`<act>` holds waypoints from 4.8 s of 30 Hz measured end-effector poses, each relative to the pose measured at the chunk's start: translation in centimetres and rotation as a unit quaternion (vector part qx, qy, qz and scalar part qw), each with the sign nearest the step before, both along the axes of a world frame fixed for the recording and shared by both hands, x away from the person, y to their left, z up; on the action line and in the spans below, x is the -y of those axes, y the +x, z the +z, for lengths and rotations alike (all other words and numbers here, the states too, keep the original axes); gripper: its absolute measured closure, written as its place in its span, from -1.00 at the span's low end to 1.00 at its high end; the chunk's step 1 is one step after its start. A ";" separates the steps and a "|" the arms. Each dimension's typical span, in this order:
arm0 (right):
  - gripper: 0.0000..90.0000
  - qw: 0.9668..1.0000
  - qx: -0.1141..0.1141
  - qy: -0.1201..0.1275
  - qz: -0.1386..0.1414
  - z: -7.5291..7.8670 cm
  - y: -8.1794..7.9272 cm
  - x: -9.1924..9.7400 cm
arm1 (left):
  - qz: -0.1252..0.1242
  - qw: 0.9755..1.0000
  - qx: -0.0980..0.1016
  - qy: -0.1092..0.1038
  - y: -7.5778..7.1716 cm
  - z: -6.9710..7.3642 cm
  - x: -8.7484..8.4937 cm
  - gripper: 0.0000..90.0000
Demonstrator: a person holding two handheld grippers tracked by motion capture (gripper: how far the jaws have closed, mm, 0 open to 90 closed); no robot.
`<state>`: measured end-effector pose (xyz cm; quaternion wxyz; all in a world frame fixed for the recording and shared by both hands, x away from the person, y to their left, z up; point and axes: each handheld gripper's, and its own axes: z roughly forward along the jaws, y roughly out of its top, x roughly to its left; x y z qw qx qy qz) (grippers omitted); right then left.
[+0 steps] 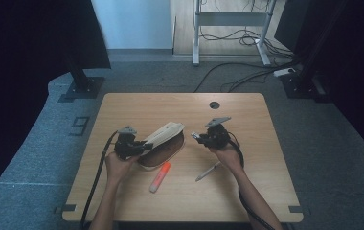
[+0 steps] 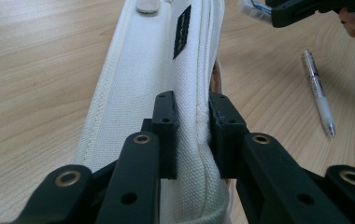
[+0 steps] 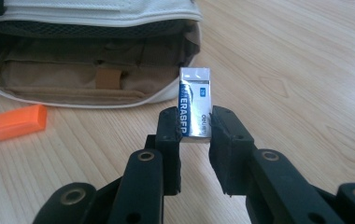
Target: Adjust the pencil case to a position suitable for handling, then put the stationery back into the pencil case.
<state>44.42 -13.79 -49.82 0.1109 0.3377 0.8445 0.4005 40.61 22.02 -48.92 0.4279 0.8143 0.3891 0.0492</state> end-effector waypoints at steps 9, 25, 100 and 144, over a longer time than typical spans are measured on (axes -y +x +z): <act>0.60 1.000 -0.008 -0.004 0.013 -0.5 0.4 -2.4 | 0.000 1.000 -0.001 -0.002 0.0 0.0 0.0 0.66; 0.60 0.999 -0.015 -0.019 0.028 -1.7 1.3 -6.3 | -0.002 1.000 -0.001 -0.003 -0.1 0.2 -0.1 0.66; -0.41 0.999 -0.003 -0.036 0.036 -0.4 1.4 -5.6 | -0.011 1.000 -0.003 -0.009 -0.1 0.1 0.1 0.64; -0.19 0.999 -0.029 -0.019 0.024 -1.5 -4.9 2.2 | -0.016 1.000 -0.003 -0.008 -0.1 0.1 0.1 0.62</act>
